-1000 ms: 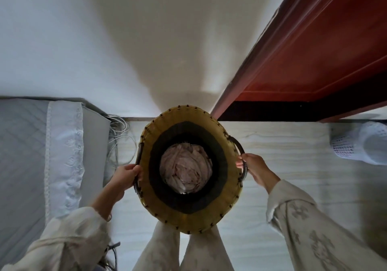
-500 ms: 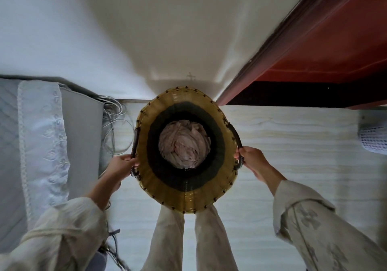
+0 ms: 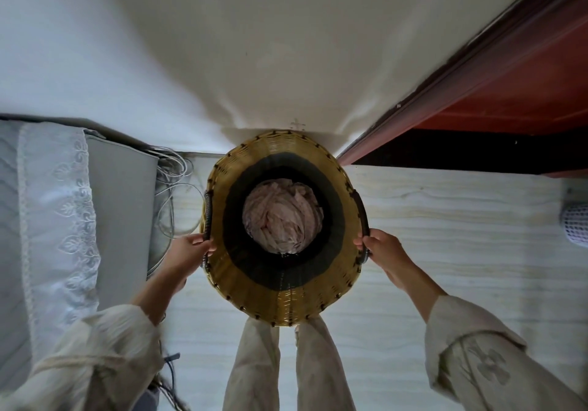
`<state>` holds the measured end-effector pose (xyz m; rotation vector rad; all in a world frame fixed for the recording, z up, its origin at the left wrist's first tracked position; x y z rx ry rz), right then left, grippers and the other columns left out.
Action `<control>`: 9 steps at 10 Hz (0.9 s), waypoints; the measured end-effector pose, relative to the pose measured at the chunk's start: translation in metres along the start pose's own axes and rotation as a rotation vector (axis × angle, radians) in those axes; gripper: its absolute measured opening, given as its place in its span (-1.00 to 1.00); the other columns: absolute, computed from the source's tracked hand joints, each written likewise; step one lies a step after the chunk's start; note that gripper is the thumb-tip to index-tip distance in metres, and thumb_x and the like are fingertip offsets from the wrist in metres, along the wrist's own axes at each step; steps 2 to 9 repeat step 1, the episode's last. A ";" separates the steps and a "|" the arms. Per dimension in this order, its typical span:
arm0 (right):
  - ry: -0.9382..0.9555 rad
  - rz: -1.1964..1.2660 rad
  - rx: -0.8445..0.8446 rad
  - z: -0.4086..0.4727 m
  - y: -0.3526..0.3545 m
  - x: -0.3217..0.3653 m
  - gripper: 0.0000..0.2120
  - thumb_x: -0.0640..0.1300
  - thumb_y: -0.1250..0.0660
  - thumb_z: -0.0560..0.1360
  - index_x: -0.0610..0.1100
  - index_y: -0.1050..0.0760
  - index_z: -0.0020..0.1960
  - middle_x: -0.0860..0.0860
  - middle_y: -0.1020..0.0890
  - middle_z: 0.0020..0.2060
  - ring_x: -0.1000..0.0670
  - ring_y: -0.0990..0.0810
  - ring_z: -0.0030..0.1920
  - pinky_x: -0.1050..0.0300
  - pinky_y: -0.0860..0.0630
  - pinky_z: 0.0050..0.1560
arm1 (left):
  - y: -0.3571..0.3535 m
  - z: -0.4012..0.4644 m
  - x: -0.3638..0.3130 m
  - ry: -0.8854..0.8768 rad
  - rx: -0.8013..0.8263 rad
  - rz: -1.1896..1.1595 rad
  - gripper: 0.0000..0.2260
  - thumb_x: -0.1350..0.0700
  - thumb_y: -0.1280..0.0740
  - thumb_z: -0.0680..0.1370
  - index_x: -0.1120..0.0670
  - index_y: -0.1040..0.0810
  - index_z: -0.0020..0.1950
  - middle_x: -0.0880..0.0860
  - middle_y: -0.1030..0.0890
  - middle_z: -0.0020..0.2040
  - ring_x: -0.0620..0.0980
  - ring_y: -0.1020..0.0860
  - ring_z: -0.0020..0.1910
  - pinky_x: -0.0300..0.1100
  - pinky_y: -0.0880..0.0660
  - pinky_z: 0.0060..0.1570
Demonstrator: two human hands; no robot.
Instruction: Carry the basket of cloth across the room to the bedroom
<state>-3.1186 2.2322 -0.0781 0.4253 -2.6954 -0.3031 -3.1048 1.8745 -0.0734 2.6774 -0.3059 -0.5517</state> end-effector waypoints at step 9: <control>-0.020 -0.009 -0.057 -0.001 0.004 0.000 -0.76 -0.22 -0.15 0.54 -0.20 -0.55 0.10 -0.20 -0.60 0.10 -0.19 -0.54 0.15 -0.09 -0.46 0.22 | 0.002 0.000 0.003 -0.004 -0.037 0.040 -0.66 0.26 -0.27 0.49 0.22 -0.53 0.26 0.22 -0.63 0.11 0.05 -0.54 -0.03 -0.11 -0.41 0.06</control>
Point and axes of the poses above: each hand's wrist, its own z-axis towards the middle knuckle, its own y-axis out of the back of the hand, x = y × z, the point moved 3 cm from there along z, towards the middle knuckle
